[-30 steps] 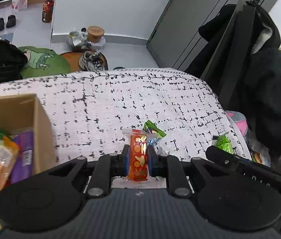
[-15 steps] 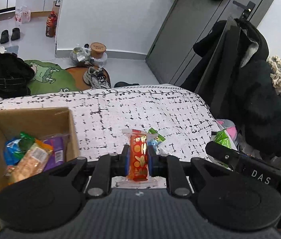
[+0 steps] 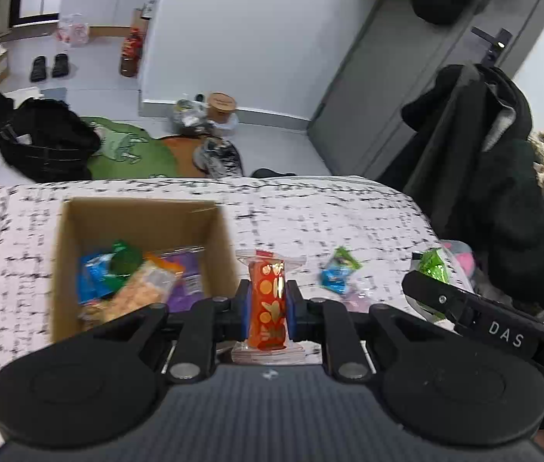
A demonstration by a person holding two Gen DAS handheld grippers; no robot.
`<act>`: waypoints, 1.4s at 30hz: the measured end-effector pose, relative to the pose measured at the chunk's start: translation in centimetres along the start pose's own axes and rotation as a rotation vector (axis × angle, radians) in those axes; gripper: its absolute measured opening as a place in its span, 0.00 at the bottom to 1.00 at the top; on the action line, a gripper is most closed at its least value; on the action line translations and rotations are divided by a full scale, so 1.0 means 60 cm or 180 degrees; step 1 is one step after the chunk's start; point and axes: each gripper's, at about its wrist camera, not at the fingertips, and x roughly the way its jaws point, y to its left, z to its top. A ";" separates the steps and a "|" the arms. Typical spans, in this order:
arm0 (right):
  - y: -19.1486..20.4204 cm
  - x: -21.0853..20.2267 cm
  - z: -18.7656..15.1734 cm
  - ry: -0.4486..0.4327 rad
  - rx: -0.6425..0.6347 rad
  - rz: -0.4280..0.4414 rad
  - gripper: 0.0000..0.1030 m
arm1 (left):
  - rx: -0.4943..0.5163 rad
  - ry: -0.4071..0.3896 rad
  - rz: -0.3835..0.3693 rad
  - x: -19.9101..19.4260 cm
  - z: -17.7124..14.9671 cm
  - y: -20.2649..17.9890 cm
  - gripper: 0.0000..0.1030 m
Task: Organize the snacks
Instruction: 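Carry both candies to the box and open the left tool over it, then open the right tool over the box to drop the green candy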
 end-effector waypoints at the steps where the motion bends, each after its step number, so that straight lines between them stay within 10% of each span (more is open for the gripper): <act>1: 0.006 0.002 -0.004 0.0013 -0.0017 0.0021 0.27 | -0.0032 0.0004 0.0018 -0.003 -0.002 0.008 0.16; 16: 0.086 0.038 -0.033 0.0217 -0.0224 0.0328 0.27 | -0.0309 0.0126 0.0277 -0.014 -0.041 0.099 0.17; 26: 0.126 0.055 -0.037 0.0312 -0.0289 0.0598 0.30 | -0.0340 0.0024 0.0446 -0.036 -0.039 0.106 0.38; 42: 0.068 0.012 -0.014 0.0055 -0.0219 0.0381 0.75 | -0.0094 -0.0173 0.0467 -0.046 -0.023 0.061 0.81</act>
